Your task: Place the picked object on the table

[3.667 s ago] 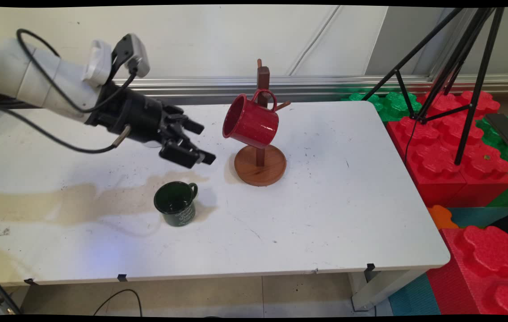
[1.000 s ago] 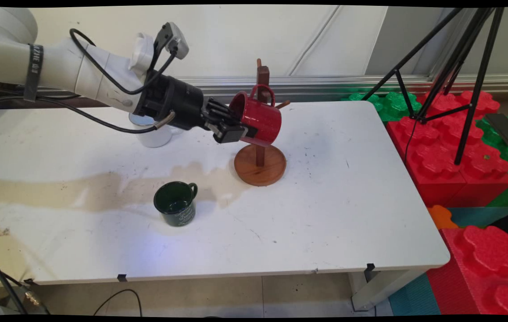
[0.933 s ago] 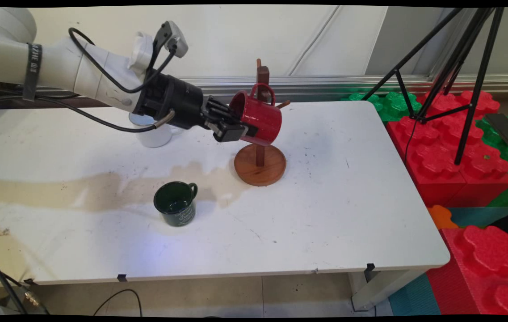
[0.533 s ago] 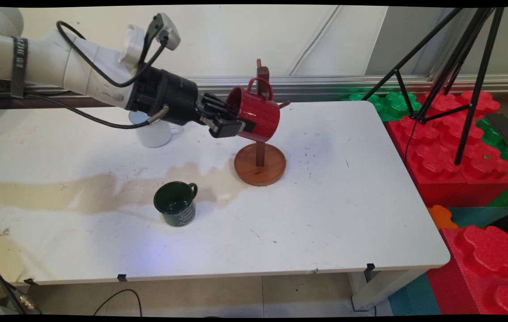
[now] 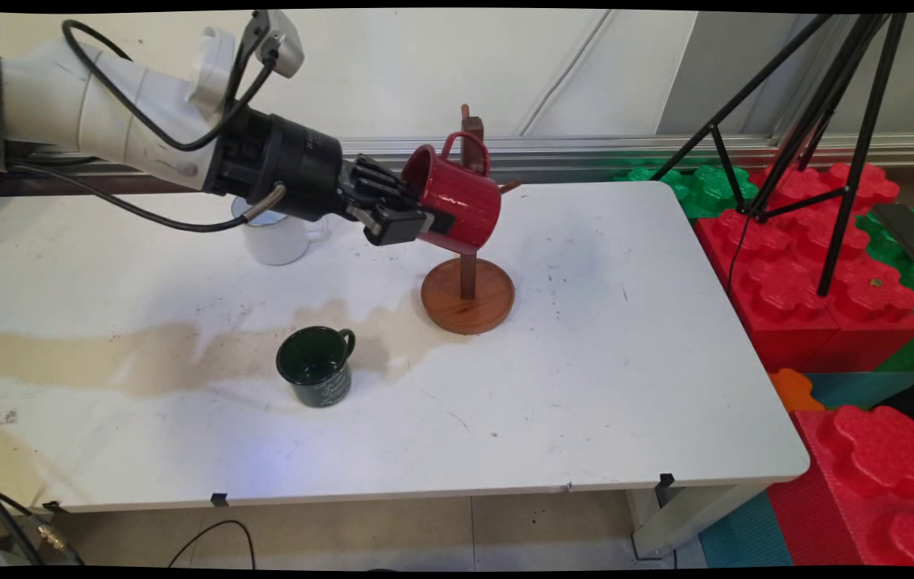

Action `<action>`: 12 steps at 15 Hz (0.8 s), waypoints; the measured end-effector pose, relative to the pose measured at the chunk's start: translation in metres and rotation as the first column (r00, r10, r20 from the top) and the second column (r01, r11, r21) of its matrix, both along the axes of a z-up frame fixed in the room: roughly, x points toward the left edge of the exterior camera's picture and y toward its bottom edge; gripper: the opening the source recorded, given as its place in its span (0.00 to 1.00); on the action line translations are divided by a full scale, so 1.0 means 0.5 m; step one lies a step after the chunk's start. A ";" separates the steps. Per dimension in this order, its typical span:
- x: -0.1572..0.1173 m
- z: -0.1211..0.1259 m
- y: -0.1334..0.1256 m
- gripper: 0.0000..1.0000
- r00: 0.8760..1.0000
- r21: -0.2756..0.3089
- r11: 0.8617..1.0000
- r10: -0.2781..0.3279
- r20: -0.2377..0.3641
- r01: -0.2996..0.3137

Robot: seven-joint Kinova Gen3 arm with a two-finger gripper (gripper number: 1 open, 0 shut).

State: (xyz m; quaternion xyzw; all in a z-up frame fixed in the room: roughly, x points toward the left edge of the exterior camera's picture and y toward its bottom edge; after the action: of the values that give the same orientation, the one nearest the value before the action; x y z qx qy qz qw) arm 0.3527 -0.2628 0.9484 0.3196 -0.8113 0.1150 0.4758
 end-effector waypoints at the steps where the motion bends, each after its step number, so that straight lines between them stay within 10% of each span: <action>1: -0.003 0.005 0.006 0.00 1.000 -0.006 1.000 -0.003 -0.002 0.002; 12: -0.039 0.037 0.052 0.00 1.000 -0.052 0.998 -0.027 -0.012 0.027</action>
State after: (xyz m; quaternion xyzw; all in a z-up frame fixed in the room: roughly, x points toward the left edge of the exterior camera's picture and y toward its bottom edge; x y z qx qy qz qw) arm 0.3332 -0.2367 0.9667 0.2970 -0.8092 0.1275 0.4906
